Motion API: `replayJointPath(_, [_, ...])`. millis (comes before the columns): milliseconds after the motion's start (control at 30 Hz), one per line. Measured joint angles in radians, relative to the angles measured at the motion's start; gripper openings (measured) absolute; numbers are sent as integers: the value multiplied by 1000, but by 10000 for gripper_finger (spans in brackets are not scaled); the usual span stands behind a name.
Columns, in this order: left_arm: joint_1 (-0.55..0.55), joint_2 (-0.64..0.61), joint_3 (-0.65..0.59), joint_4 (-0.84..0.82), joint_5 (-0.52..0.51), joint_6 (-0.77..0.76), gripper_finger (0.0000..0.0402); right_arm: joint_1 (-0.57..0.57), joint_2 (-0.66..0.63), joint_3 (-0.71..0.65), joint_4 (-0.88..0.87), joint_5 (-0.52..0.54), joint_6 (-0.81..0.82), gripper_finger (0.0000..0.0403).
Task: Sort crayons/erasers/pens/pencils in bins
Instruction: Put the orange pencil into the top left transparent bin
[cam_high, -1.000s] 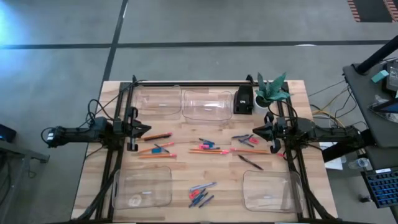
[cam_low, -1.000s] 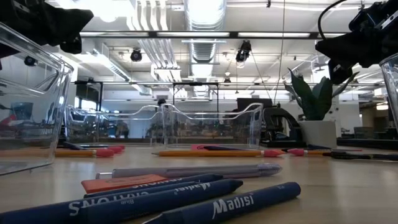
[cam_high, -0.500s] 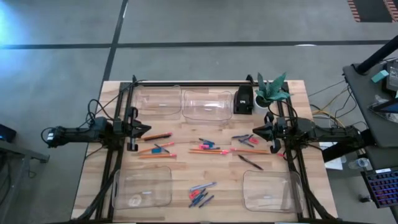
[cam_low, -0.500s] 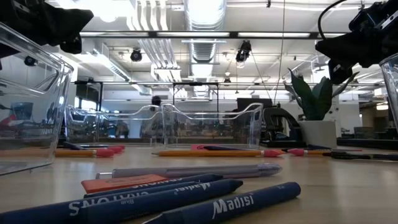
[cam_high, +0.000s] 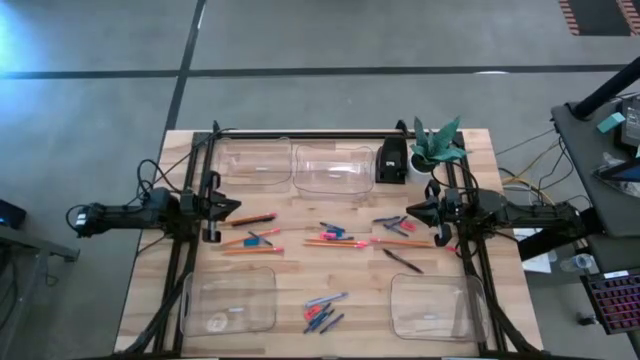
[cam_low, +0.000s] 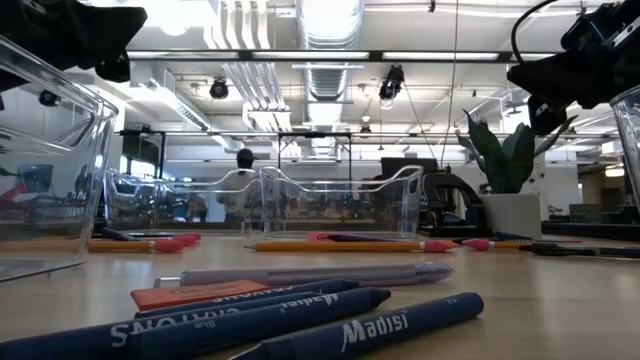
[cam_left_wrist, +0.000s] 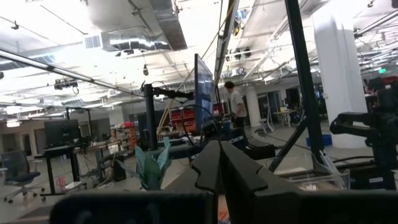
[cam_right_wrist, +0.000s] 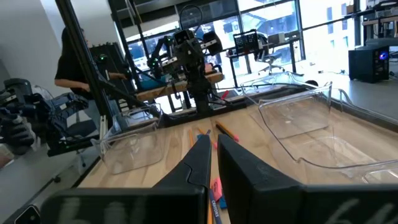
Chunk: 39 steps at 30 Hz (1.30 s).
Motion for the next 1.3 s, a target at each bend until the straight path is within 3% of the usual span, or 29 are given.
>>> replayJointPath(433, [0,0,0,8,-32,38,0,0,0,0,0,0,0,22])
replayJointPath(800, [0,2,0,206,-39,57,0,0,0,0,0,0,0,22])
replayJointPath(933, [0,2,2,253,-137,58,0,0,0,0,0,0,0,22])
replayJointPath(1133, [0,47,35,245,-446,58,0,0,0,0,0,0,0,22])
replayJointPath(1300, [0,154,97,145,-508,57,0,0,0,0,0,0,0,22])
